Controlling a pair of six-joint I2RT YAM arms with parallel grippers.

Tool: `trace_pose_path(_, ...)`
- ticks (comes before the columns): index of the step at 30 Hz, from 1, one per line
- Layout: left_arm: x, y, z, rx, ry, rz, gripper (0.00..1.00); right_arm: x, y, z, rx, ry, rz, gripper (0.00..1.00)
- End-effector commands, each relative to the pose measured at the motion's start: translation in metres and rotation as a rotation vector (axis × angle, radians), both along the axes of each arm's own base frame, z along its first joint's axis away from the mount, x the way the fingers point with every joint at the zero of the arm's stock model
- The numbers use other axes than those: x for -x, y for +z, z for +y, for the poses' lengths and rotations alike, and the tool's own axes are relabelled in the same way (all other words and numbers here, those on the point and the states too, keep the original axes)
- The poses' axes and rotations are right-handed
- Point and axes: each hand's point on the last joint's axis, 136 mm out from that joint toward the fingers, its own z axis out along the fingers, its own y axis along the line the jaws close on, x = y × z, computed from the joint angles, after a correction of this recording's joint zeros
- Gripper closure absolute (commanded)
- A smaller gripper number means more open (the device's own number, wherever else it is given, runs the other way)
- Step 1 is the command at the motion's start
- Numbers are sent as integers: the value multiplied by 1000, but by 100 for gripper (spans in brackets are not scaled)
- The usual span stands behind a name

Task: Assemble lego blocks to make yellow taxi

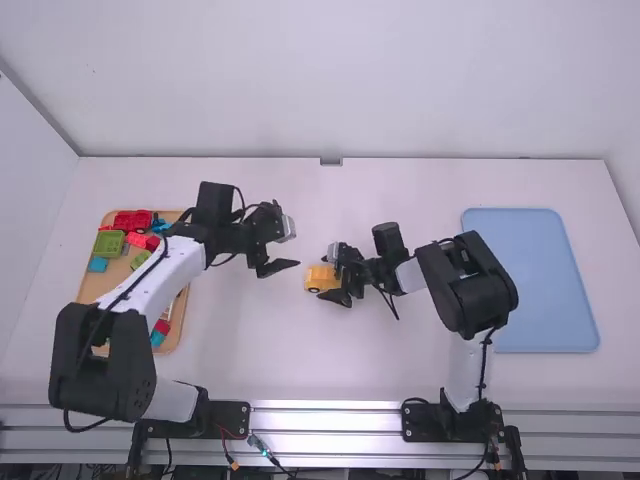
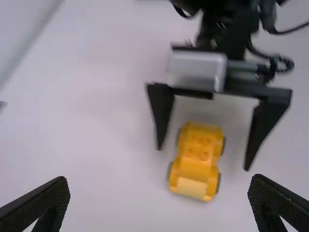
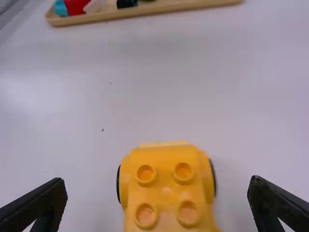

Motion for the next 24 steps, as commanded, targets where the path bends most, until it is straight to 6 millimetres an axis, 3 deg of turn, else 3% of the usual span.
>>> trace_pose_path(1, 0, 7, 11, -2, 16, -27, 1, -11, -12, 4, 84, -55, -9, 1)
trace_pose_path(5, 0, 19, 17, 35, 22, -51, 1, -11, -25, 9, 177, -82, -16, 5)
trace_pose_path(7, -3, 22, 21, 39, 32, -61, 1, -11, -29, 10, 213, -88, -18, 22)
trace_pose_path(8, -3, 22, 21, 39, 32, -61, 1, -11, -29, 10, 213, -88, -18, 22)
trace_pose_path(11, -2, 21, 21, 39, 30, -59, 1, -14, -29, 11, 229, -95, -21, 41)
trace_pose_path(19, -1, 21, 20, 39, 28, -56, 1, -28, -16, 6, 211, -128, -49, 46)
trace_pose_path(24, -3, 20, 21, 36, 31, -58, 1, -53, 22, -39, 327, -245, -50, 45)
